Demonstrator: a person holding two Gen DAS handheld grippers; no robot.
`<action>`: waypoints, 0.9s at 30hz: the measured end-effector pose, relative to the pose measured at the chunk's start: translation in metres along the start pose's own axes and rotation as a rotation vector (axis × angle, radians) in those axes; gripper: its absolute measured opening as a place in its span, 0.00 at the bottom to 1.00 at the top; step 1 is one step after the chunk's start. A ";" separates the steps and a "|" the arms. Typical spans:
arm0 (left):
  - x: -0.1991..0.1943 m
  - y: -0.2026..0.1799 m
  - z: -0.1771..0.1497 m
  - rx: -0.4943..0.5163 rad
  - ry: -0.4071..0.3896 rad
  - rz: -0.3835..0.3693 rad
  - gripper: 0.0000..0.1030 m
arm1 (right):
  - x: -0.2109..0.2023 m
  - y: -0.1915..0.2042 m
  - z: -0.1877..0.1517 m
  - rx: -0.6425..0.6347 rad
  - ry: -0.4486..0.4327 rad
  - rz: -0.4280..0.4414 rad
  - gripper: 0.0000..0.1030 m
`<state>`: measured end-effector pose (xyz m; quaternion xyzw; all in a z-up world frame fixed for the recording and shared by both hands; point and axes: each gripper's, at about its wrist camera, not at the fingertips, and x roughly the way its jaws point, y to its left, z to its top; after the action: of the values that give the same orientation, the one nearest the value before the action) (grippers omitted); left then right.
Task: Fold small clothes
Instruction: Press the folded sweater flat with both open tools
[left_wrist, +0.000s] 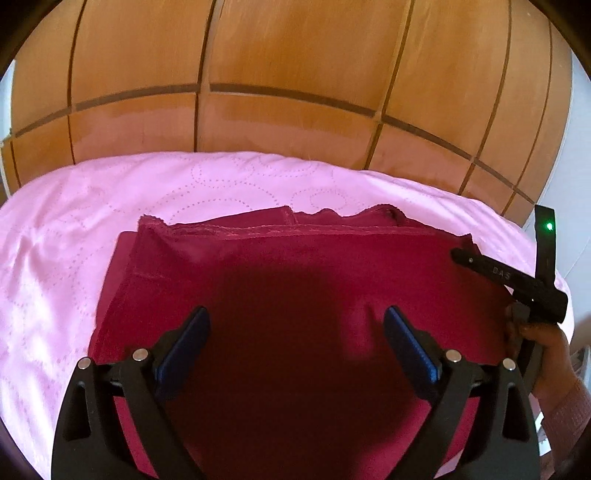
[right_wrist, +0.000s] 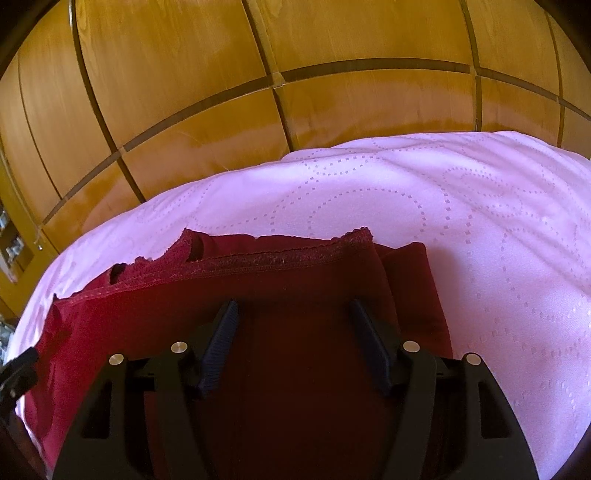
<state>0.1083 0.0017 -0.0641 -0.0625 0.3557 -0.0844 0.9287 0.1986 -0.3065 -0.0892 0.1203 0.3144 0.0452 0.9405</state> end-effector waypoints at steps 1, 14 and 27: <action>-0.002 -0.002 -0.002 0.005 -0.005 0.003 0.92 | 0.000 0.000 0.000 0.002 -0.001 0.001 0.61; -0.013 -0.016 -0.018 0.014 -0.035 -0.065 0.92 | 0.000 0.001 0.000 -0.002 0.001 -0.006 0.62; -0.015 -0.015 -0.030 0.003 -0.014 -0.085 0.63 | 0.000 0.002 0.000 -0.005 0.002 -0.013 0.62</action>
<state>0.0755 -0.0121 -0.0742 -0.0767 0.3462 -0.1239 0.9268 0.1983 -0.3040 -0.0890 0.1158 0.3159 0.0402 0.9408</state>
